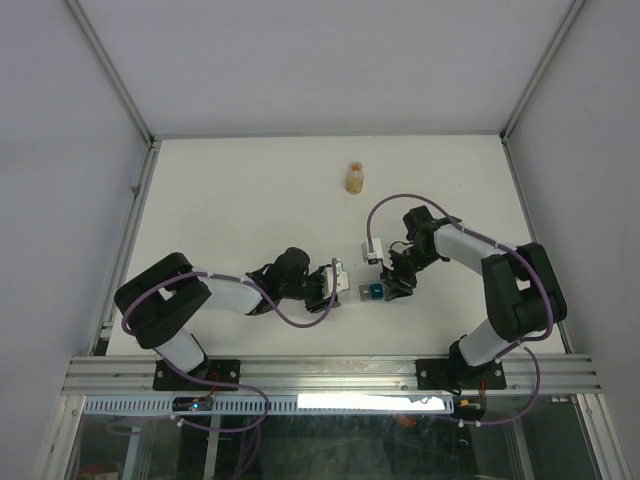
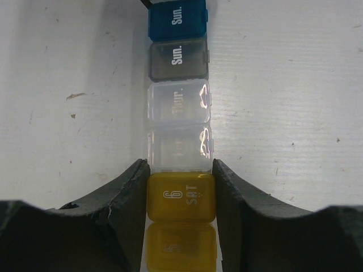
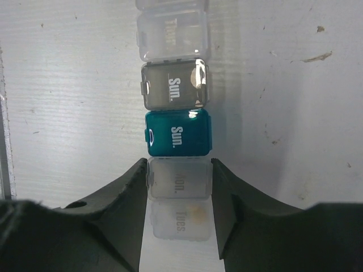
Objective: Sort the pills into containers
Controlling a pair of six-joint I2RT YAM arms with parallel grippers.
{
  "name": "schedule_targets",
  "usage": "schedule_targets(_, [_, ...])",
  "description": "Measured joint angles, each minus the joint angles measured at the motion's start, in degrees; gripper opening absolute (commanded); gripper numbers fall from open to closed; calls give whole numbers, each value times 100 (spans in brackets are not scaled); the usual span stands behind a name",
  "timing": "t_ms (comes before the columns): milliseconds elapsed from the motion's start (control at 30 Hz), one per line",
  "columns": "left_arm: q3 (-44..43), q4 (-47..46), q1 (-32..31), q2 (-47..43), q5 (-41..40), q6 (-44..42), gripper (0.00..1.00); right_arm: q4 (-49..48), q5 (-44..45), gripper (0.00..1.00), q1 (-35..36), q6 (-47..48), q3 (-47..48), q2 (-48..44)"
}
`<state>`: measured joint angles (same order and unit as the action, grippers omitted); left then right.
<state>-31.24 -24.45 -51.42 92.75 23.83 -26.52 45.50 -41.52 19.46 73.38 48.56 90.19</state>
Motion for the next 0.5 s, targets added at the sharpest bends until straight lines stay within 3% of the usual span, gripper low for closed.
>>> schedule_targets(167, [0, 31, -4, -15, -2, -9, 16, -94, 22, 56, -55, -304, -7, -90])
schedule_targets(500, [0, 107, -42, -52, -20, -20, 16, -758, 79, 55, -354, -885, -76, -903])
